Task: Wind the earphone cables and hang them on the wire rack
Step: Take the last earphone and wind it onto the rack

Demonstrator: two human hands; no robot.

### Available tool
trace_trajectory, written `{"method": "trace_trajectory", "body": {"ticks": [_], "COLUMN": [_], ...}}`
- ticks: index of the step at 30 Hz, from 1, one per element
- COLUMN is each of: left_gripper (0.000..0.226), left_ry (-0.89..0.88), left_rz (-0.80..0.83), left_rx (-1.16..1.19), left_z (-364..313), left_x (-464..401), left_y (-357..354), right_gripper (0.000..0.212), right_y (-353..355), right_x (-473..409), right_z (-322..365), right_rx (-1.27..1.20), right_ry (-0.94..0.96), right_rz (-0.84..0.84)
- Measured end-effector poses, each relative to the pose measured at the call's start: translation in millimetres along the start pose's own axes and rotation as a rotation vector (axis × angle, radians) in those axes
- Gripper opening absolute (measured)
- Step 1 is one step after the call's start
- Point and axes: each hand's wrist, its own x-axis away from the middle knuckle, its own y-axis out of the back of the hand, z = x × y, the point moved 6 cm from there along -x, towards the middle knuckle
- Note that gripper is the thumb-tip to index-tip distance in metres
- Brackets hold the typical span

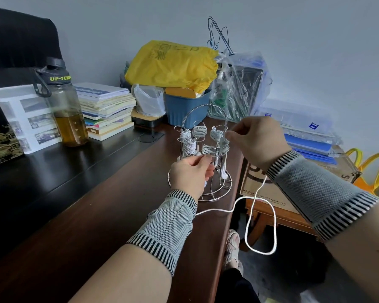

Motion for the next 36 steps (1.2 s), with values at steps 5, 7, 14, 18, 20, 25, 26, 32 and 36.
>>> {"method": "trace_trajectory", "body": {"ticks": [5,7,14,18,20,25,26,32,36], "left_gripper": [0.021,0.021,0.033,0.032,0.03,0.029,0.03,0.019,0.018], "left_ry": [0.028,0.025,0.001,-0.004,-0.011,-0.002,0.002,0.006,0.013], "left_rz": [0.021,0.023,0.028,0.029,0.03,0.005,0.008,0.06,0.052], "left_rx": [0.041,0.033,-0.028,-0.029,-0.034,-0.046,-0.057,0.019,0.005], "left_z": [1.8,1.6,-0.5,-0.9,-2.3,-2.0,-0.9,0.9,1.7], "left_x": [0.1,-0.6,-1.3,-1.3,0.0,-0.6,-1.2,-1.7,-0.1], "left_y": [-1.5,-1.8,1.6,1.6,1.0,2.3,2.1,0.7,0.4], "right_gripper": [0.019,0.02,0.025,0.013,0.009,0.011,0.01,0.011,0.01], "right_y": [-26.8,-35.8,-41.0,-30.9,-31.5,-47.7,-48.8,-34.8,-41.1], "right_x": [-20.2,-19.8,8.3,32.6,40.0,50.8,53.0,55.4,48.3], "right_z": [31.6,39.4,49.3,45.6,44.3,43.7,41.0,10.9,7.4], "right_rx": [0.192,0.222,0.332,0.183,0.168,0.219,0.197,-0.029,-0.077], "right_ry": [0.037,0.041,0.236,0.427,0.492,0.66,0.653,0.404,0.308], "right_rz": [0.076,0.13,0.194,-0.085,-0.148,-0.115,-0.115,-0.243,-0.219]}}
